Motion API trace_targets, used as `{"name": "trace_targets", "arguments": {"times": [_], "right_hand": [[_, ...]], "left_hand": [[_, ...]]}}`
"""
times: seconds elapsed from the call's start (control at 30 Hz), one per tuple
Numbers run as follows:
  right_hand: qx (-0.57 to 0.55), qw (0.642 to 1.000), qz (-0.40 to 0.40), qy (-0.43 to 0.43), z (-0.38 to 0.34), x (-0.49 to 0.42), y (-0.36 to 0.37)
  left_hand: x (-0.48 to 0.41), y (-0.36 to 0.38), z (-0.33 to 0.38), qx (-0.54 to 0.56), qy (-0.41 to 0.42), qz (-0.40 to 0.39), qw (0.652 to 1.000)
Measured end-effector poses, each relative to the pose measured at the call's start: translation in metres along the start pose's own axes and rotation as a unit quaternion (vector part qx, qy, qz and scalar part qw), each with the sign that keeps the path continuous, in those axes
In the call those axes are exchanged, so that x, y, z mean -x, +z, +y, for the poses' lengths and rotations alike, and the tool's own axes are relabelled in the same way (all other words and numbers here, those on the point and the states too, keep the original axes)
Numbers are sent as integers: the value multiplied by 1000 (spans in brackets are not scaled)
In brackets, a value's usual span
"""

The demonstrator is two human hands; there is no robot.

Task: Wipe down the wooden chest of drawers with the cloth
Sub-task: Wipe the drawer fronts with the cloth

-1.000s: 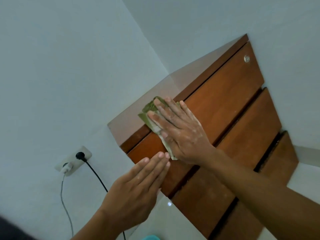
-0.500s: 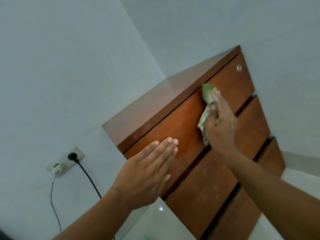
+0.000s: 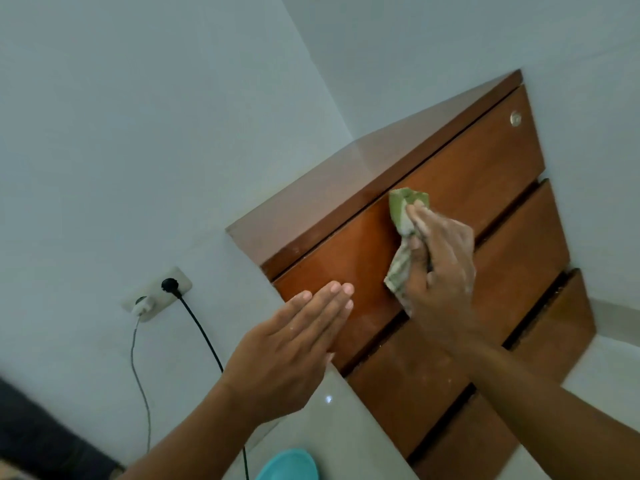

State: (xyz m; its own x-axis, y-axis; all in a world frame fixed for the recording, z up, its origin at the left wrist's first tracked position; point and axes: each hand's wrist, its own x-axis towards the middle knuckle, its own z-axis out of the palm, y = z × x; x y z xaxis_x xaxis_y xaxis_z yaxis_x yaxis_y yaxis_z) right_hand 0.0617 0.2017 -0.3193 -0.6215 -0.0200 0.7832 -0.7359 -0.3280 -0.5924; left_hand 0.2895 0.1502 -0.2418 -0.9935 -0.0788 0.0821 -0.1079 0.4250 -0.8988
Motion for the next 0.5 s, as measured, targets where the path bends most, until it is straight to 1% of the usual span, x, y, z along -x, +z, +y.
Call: {"name": "trace_targets", "arguments": {"times": [0.07,0.13,0.17,0.2,0.27,0.33,0.5], "right_hand": [[-28,988,-73,-130,-44,14,14],[-13,954,-160,-254,-67,26,28],[1,939,-195,-282,-70,27,34],[17,932,-215,-290,-67,25,37],[47,932,-215,-289,-57,14,41],[57,942,-193,-269,-47,2,42],[60,978,-108,-168,-10,-17,38]], "left_hand": [[21,-4,-8,2,8,-15,1000],[34,-7,-15,0,19,-24,1000],[38,-9,-17,-3,23,-28,999],[39,-11,-19,-6,27,-31,999],[36,-15,-21,-13,35,-25,999],[32,-18,-22,-15,38,-21,999],[32,-18,-23,2,28,-33,999]]}}
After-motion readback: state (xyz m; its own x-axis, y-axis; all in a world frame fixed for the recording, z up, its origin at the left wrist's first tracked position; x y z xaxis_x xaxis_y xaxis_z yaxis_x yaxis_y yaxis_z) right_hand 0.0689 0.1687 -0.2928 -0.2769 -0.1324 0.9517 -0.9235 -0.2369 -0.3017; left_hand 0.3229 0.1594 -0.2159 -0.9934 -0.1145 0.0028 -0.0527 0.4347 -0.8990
